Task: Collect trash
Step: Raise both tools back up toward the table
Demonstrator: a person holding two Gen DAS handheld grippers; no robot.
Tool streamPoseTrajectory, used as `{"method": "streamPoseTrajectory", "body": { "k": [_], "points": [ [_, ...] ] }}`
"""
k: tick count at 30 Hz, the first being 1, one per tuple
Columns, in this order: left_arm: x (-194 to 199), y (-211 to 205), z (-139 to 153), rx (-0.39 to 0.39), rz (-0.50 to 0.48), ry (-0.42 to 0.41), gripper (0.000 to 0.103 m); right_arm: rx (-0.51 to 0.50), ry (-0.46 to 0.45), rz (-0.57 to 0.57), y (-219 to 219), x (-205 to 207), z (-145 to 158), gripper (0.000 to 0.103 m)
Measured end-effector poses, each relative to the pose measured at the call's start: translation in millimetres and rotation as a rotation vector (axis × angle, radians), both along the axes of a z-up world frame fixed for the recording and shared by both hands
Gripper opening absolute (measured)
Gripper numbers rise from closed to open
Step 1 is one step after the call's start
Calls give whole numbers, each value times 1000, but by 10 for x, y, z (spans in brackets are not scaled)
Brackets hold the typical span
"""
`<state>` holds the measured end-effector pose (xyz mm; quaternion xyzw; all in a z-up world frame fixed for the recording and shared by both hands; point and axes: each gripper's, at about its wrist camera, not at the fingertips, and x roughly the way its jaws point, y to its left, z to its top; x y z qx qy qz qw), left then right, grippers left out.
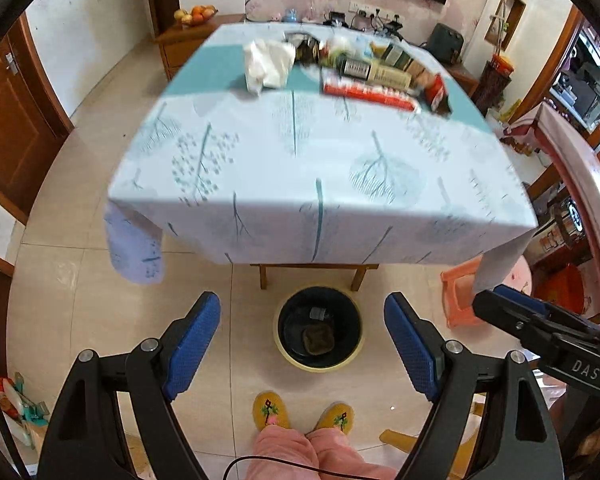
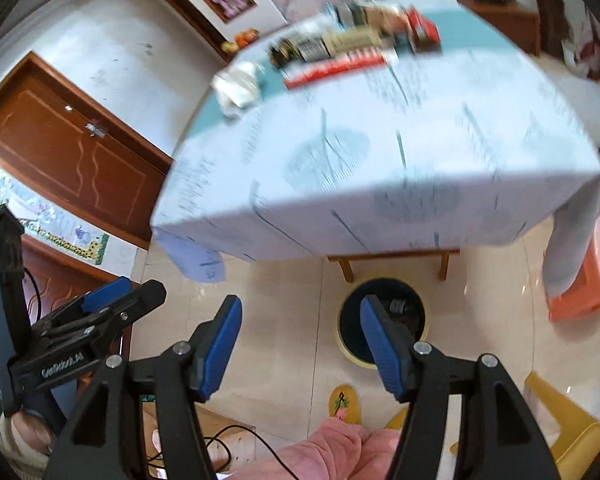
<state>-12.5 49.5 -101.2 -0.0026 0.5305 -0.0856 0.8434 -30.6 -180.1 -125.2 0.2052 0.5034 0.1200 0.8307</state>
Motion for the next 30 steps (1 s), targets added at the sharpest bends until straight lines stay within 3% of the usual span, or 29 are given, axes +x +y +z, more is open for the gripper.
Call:
{"method": "streamPoseTrajectory", "body": {
  "k": [10,14,22,30],
  "points": [
    [-52,-52,744,-10,29,-84,82,-81,-211,23,-61,-101,947,62],
    [39,-125,960,-2,19,-129,82,-115,-238,10,-117,6,1164,62],
    [479,-60,1224,-20,37,-178,82,-194,-247,-45,-325,412,1293,62],
    [1424,156,1030,-21,31,-169,82,-221,-154,-177,-643,1156,1048,62]
  ]
}}
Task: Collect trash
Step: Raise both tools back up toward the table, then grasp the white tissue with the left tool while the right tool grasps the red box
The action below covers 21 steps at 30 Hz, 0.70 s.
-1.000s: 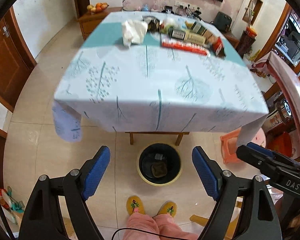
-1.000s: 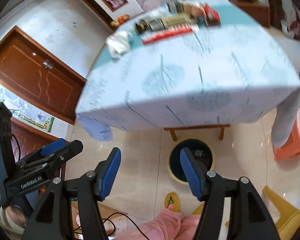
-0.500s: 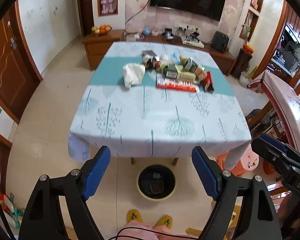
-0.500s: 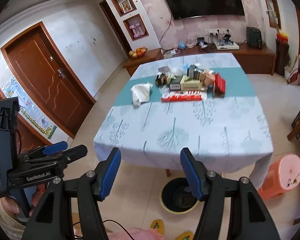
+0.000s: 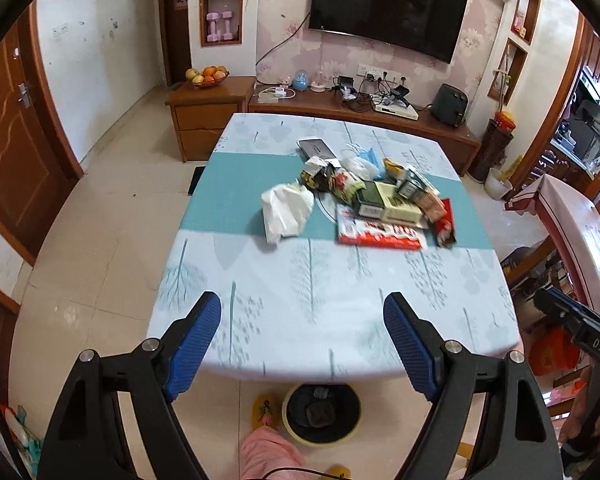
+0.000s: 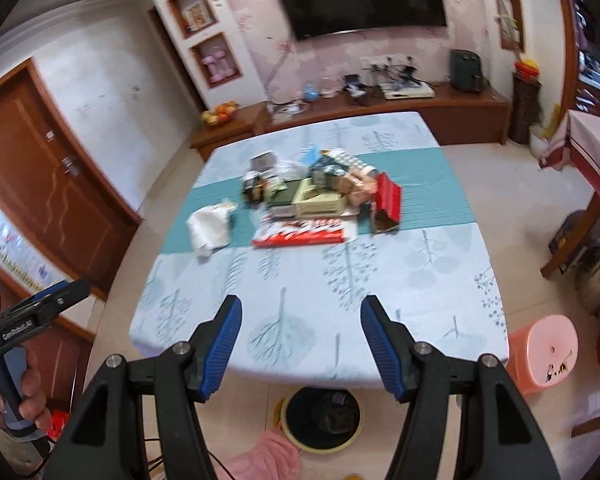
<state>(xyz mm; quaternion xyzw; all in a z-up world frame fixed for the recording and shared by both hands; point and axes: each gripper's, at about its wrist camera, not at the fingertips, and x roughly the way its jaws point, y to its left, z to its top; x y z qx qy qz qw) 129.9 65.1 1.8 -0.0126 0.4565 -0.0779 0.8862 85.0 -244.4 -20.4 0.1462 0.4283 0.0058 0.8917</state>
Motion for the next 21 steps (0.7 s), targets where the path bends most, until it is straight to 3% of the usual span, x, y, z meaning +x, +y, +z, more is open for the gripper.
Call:
{"method": "streamPoseTrajectory", "body": {
  "k": [12,21],
  "points": [
    [1761,-65,-833,37,-122,164,82,-54,165,-208,-415,1384,-716,62],
    [2443,-179,-1425,65,-161,262,82,-165,273,-185,-464,2022,-1269,62]
  ]
}}
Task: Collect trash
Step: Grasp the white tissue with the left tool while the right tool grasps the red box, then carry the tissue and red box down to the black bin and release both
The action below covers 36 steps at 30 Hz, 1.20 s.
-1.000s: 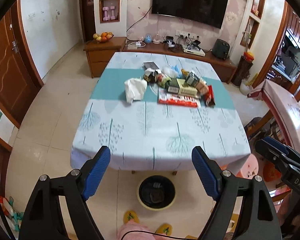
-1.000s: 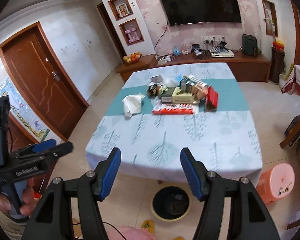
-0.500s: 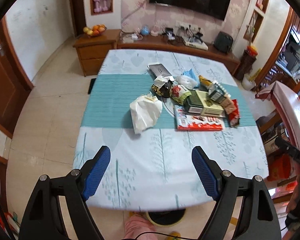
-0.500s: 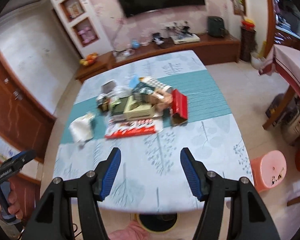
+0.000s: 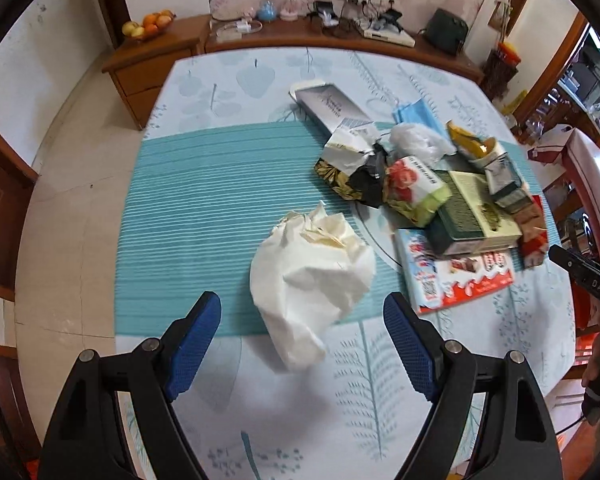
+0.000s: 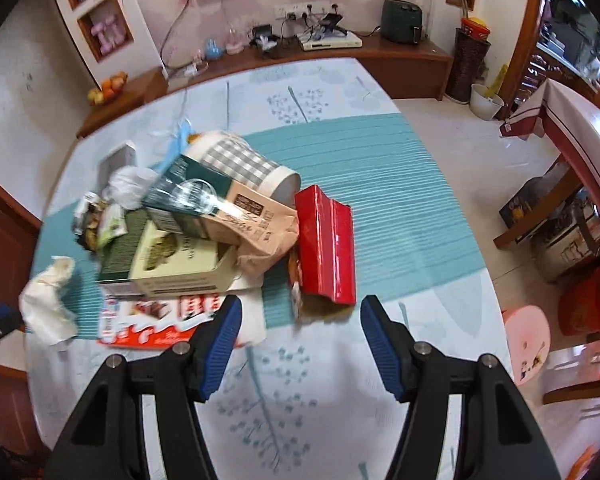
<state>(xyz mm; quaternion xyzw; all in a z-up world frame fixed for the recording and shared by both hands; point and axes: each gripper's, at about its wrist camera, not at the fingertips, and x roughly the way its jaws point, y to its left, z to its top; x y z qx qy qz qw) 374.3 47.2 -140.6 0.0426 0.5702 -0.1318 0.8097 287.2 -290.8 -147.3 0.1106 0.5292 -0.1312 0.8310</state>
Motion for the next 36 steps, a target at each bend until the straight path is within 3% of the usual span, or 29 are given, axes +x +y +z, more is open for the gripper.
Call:
{"method": "streamPoseTrajectory", "body": {
  "k": [5,12,14,17,19,21,25,36],
  "points": [
    [191,-41,-184,9,-20,37,82,-49,47,12,-16,204,-212,60],
    [377,-91,-355,5,-45,72,82,-67,106,-4,-91,345,-429,42],
    [403,-109,-386,7,-50,78,77,-68,102,-8,-105,338,-437,41],
    [442,-132,-449,-2,-57,107,62,-58,95,-8,-103,321,-425,39],
    [448,-135,-463,-21,-62,120,40,-46,90,-9,-105,305,-421,38],
    [450,-142,-471,-31,-65,126,29,-32,81,-19,-98,252,-410,37],
    [394,-133,-393,-58,-76,90,21,10,70,-42,-94,164,-393,36],
    [-58,-91,11,-56,-87,19,19,143,-24,-112,-42,-313,11,34]
  ]
}}
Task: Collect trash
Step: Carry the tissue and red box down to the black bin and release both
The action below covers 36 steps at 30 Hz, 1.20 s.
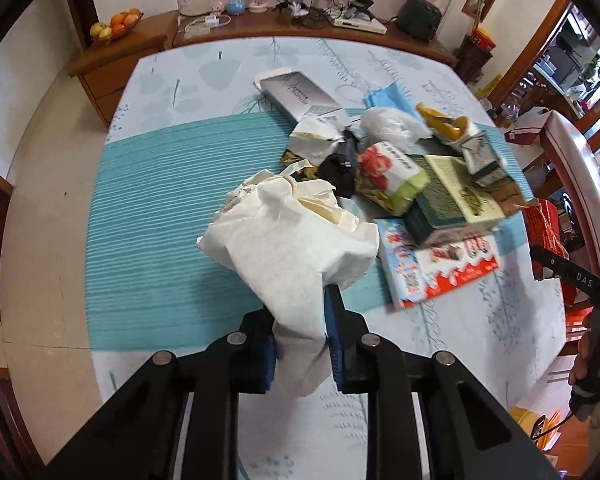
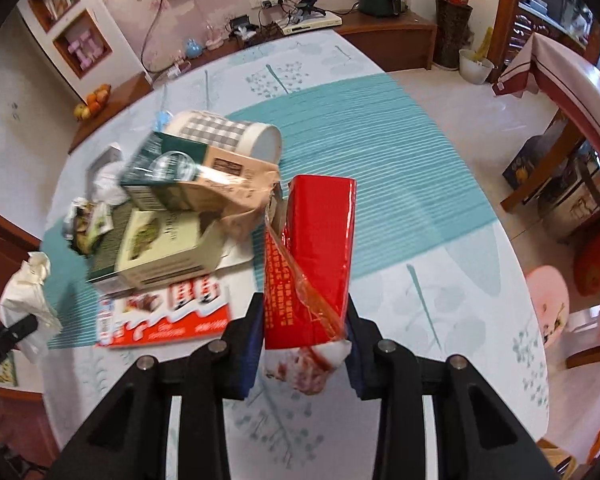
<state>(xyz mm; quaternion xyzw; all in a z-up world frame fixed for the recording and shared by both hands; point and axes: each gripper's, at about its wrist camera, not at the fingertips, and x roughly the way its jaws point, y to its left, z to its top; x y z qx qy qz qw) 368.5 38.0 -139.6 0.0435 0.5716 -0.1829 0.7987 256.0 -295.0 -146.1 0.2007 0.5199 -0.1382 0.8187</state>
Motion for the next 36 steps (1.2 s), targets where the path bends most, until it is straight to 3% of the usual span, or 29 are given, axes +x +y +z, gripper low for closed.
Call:
{"method": "streamPoseTrajectory", "body": {
  "k": [6,12,18,26,36],
  "points": [
    [-531,-30,433,-8,-4,-73,19,89,-118,23,113,-411,387,34],
    [-1280,-132,875,16,48,-179,19,178,-202,164,256,-906,757,33],
    [-2134,-296,1144,-12,125,-243,19,230,-243,305,315,-1419,1063,33],
    [-3162,-485,1152,-18,179,-236,19,287,-261,436,448,-2063,1203,33],
    [-3801,-487,960,16,164,-166,19,352,-175,487,741,-2656,872,33]
  ]
}}
